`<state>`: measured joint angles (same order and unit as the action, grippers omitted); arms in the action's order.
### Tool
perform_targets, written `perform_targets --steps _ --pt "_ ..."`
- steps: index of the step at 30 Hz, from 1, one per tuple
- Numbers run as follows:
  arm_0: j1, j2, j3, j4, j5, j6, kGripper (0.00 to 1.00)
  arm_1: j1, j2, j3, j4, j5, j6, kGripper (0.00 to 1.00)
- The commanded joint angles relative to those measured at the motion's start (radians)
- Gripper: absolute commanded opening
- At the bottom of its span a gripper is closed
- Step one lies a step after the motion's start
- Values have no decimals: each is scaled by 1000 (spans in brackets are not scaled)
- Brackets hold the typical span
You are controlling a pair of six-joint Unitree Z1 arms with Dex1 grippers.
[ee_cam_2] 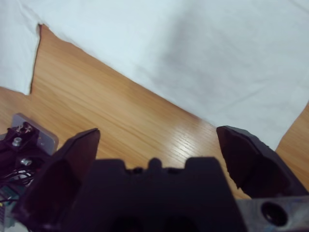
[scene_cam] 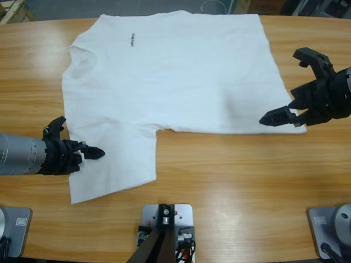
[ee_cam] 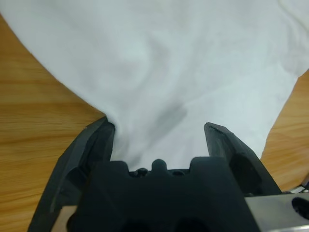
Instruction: Fold clothes
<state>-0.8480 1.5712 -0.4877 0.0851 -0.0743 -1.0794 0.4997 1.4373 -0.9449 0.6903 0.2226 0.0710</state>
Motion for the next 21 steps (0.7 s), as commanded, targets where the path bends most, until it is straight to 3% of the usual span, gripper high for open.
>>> perform_targets --steps 1,13,17,18,19,21 --pt "-5 67 36 -2 -12 -10 0 13 -6 32 -14 -3 10 991" --pt "-5 -29 58 -2 -11 34 0 13 -8 32 -15 -5 10 987" --pt "-5 -126 54 -2 -13 68 29 13 -8 32 -17 -5 10 982" --pt "-5 -152 53 -2 -13 73 448 13 -8 32 -17 -5 10 982" --pt "-5 -169 52 -2 -13 77 754 12 -9 33 -17 -5 10 983" --pt "-5 -184 54 -2 -10 78 921 13 -9 34 -17 -5 10 982"
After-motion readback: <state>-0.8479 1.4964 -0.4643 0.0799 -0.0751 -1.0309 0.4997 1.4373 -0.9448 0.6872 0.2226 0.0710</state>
